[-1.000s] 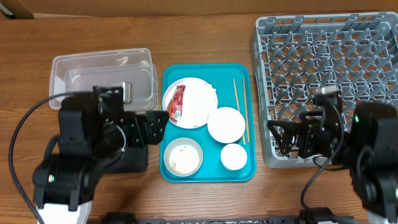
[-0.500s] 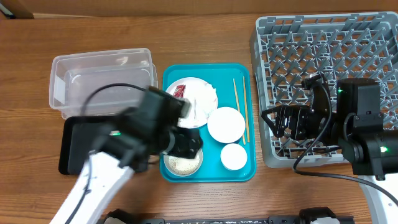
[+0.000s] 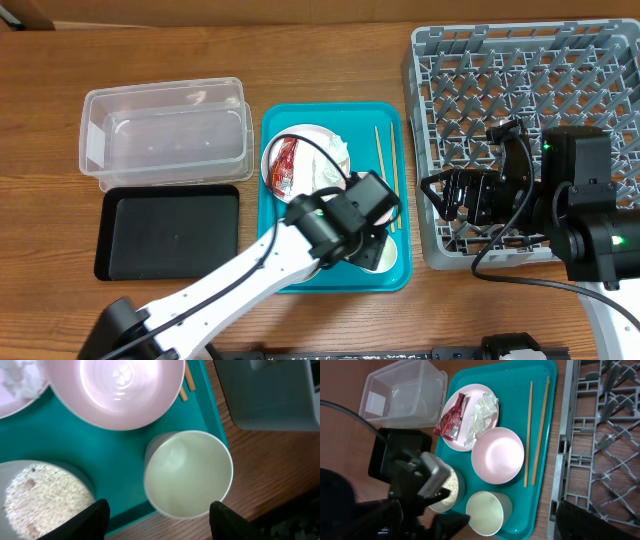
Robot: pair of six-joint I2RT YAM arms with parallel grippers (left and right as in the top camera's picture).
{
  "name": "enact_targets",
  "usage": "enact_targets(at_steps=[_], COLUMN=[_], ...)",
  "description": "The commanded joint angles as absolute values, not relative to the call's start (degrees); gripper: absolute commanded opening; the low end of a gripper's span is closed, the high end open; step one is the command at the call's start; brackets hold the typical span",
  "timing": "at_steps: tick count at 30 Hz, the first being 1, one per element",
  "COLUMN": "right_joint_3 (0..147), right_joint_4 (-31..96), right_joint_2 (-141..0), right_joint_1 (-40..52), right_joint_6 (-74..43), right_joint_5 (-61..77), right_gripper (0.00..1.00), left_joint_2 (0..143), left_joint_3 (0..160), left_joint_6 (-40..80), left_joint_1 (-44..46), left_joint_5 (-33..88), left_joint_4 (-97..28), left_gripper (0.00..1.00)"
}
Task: Sort waste into correct bins and load items into the dishwasher
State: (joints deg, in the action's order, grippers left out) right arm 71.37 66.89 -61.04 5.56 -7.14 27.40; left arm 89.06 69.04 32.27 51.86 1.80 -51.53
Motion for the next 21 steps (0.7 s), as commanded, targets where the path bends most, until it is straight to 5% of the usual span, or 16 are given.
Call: enact_targets(at_steps=[1, 9, 10, 11, 12, 21], right_joint_3=[72.99, 72.99, 72.97, 72.97, 72.97, 72.97], right_joint_4=[67.00, 67.70, 67.68, 67.68, 67.68, 67.70], right_joint_2=[-60.51, -60.51, -60.51, -60.51, -60.51, -60.51], right_joint_1=[5.39, 5.39, 5.39, 5.39, 5.39, 5.39], right_joint_6=[-7.33, -7.31, -7.31, -7.31, -7.31, -7.31], right_joint_5=[27.07, 27.07, 27.07, 27.07, 27.07, 27.07], right_gripper=[1.00, 1.00, 1.00, 1.00, 1.00, 1.00], left_joint_2=[92.29, 98.52, 98.50, 98.48, 98.39, 90.02], left_joint_3=[69.80, 69.80, 69.82, 69.87, 70.24, 81.10], left_joint_6=[33.87, 34.98, 34.96, 34.96, 35.22, 34.09], left_joint_1=[52.71, 52.53, 52.51, 52.51, 52.51, 44.80], left_joint_5=[-0.86, -0.45, -0.40, -0.38, 0.03, 6.26], left_joint_4=[-50.68, -50.61, -50.74, -51.05, -52.01, -66.13], left_gripper=[0.64, 0.41, 0.33, 0.08, 0.04, 0.04])
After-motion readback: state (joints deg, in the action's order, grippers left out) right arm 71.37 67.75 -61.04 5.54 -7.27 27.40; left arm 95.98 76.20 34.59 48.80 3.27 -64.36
